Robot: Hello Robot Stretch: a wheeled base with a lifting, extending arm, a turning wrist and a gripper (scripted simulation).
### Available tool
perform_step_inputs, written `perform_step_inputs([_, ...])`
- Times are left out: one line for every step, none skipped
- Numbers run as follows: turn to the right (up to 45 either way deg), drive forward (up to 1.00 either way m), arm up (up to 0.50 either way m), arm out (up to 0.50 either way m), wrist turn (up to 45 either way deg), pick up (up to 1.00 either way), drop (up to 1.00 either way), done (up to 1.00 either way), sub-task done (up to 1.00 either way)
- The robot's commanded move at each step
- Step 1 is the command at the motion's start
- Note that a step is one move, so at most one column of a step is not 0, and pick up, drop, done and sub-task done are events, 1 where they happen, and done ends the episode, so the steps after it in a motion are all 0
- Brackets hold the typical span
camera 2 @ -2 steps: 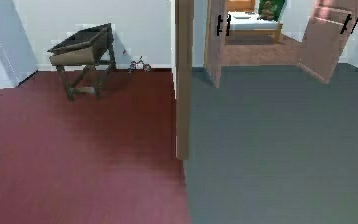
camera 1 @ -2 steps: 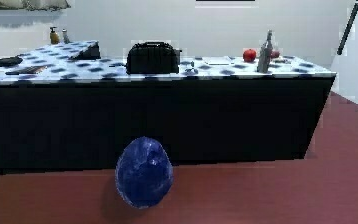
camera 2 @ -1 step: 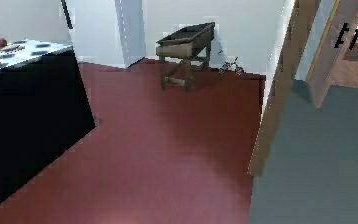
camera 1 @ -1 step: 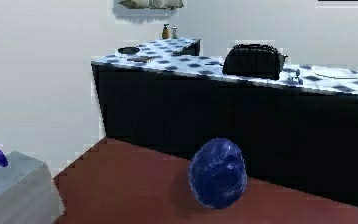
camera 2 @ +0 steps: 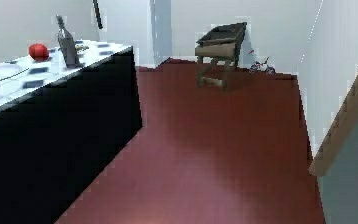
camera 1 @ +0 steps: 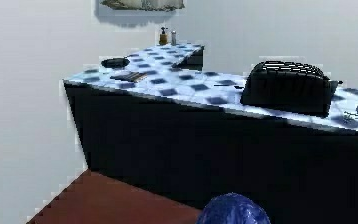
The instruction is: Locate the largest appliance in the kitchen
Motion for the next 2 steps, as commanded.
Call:
perform_step_inputs([45.0, 0.0, 0.0, 0.0, 0.0, 0.0, 0.0, 0.0, 0.0])
perform_step_inputs([45.0, 0.0, 0.0, 0.0, 0.0, 0.0, 0.0, 0.0, 0.0])
